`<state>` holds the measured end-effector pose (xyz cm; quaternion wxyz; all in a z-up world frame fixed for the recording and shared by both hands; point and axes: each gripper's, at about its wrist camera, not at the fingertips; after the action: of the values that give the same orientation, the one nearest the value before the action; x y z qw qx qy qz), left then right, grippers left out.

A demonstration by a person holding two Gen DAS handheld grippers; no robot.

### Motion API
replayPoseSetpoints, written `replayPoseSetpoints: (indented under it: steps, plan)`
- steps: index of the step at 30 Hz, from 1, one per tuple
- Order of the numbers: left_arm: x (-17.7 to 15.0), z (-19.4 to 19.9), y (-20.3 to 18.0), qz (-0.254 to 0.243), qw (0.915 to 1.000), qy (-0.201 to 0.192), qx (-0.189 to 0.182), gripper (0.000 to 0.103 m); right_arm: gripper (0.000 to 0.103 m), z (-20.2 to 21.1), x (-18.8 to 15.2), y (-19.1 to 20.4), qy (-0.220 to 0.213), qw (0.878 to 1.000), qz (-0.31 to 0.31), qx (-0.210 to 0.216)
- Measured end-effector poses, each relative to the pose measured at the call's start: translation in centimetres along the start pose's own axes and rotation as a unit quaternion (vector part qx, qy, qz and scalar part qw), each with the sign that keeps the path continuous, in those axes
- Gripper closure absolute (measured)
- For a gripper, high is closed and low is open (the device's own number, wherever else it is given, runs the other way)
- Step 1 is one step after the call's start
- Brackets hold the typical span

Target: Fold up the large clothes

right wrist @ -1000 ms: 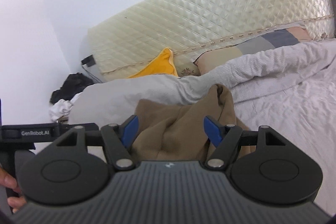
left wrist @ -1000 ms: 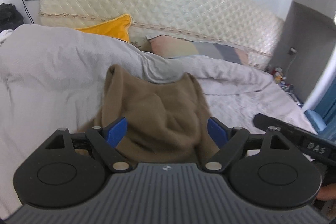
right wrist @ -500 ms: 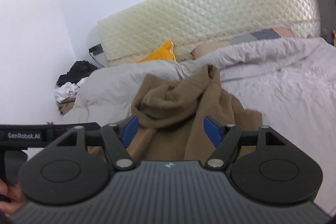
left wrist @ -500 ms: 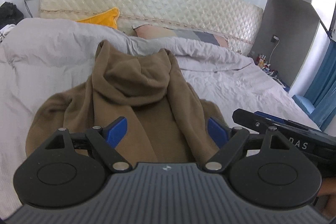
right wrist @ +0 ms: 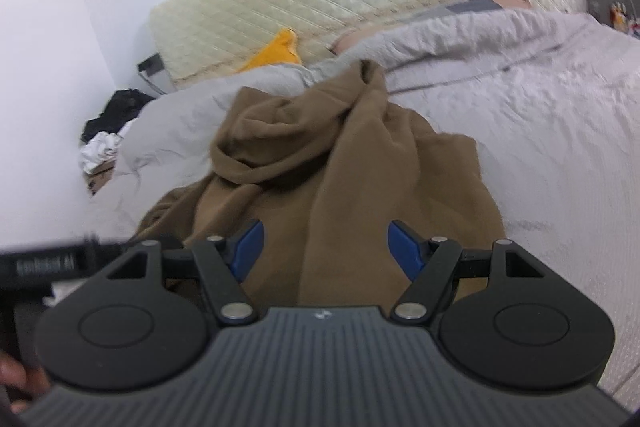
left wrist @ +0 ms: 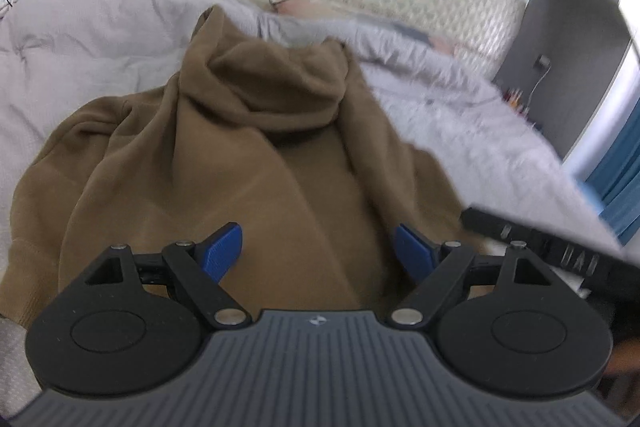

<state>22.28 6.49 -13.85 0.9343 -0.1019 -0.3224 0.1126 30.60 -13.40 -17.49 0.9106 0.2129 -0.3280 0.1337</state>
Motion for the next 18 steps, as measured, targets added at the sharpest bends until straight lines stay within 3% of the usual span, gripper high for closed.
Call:
replayPoseSetpoints:
  steps: [8, 15, 17, 18]
  plan:
    - [-0.8, -2.5, -0.6, -0.029, 0.9979, 0.006, 0.057, 0.017, 0.033, -0.8, 0.5, -2.1, 0.003, 0.999, -0.045, -0.022]
    - [-1.7, -4.6, -2.0, -0.078, 0.9898, 0.006, 0.119, 0.018, 0.033, -2.3, 0.6, -1.9, 0.025, 0.999, -0.032, -0.032]
    - [-1.8, -4.8, -2.2, -0.083, 0.9873, 0.006, 0.136, 0.024, 0.033, -2.3, 0.6, -2.0, 0.024, 0.999, -0.030, -0.032]
    - [-1.9, -4.9, -2.3, -0.084, 0.9851, 0.005, 0.150, 0.032, 0.033, -2.3, 0.6, -2.0, 0.024, 0.999, -0.029, -0.034]
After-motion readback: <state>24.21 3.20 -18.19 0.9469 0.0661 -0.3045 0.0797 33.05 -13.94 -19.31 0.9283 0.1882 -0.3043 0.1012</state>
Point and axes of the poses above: each gripper's, at about its wrist camera, not at the fingertips, and z roughly against the way its jaws point, y to its left, x to its top, and after that the axes turned 14 degrees about y, right-handed
